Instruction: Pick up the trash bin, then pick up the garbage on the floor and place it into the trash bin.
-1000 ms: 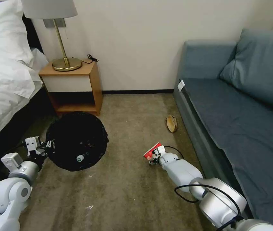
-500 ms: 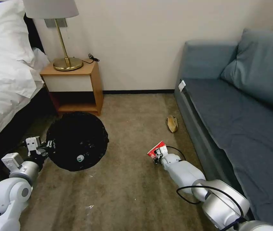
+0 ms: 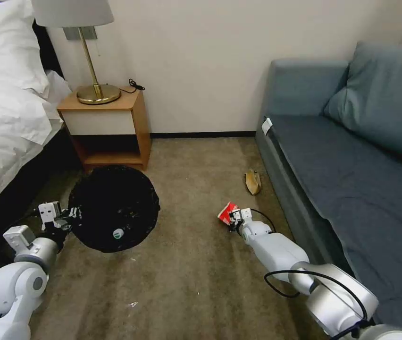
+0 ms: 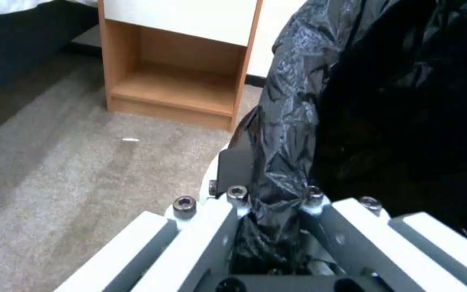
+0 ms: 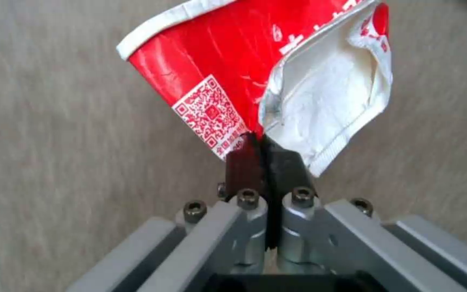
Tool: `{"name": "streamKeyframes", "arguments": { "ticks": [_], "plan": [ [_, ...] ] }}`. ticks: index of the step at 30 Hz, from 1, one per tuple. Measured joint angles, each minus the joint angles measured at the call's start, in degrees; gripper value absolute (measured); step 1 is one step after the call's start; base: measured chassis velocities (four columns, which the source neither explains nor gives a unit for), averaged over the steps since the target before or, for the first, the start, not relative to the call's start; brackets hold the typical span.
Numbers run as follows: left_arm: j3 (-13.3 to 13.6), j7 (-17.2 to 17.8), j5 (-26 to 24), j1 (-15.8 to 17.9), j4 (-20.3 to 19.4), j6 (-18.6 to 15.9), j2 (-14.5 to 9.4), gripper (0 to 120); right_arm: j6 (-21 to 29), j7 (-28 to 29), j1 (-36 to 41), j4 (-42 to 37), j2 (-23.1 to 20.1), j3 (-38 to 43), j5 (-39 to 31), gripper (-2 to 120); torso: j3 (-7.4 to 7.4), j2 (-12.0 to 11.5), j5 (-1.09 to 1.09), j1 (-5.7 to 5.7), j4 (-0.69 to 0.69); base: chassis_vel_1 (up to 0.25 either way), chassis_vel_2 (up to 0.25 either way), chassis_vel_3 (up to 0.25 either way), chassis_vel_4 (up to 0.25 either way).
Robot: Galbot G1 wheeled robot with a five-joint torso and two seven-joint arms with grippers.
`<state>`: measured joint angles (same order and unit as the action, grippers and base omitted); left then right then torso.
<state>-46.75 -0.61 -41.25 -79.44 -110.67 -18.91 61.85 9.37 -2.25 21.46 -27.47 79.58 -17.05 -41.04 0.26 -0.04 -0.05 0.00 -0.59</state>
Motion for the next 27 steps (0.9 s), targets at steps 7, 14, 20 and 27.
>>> {"name": "streamKeyframes", "arguments": {
  "ticks": [7,14,20,27],
  "plan": [
    [0.3,0.2,0.0,0.3,0.2,0.0,0.0,1,-5.5,-0.3,-1.5,-2.9,-2.1,5.9,0.1,0,0.00,0.0,0.00,0.00,0.00,0.000,0.000,0.000,0.000],
    [1.0,0.3,0.3,0.9,0.9,0.0,0.2,1,-18.6,-5.3,2.1,-18.3,-6.4,17.9,1.5,0,-0.01,0.0,0.02,0.00,0.01,0.000,0.000,0.000,0.000],
    [1.2,0.4,0.3,1.1,1.1,0.1,-0.1,1,-28.9,-21.1,7.0,-30.9,-13.6,23.4,-4.4,0,0.00,0.0,0.04,0.00,0.01,0.000,0.000,0.000,0.000],
    [1.6,0.5,0.4,1.5,1.4,0.0,-0.1,1,-31.0,-39.2,13.1,-50.2,-24.6,21.8,-11.3,0,-0.02,0.0,-0.01,0.00,-0.02,0.000,0.000,0.000,0.000]
  ]
}}
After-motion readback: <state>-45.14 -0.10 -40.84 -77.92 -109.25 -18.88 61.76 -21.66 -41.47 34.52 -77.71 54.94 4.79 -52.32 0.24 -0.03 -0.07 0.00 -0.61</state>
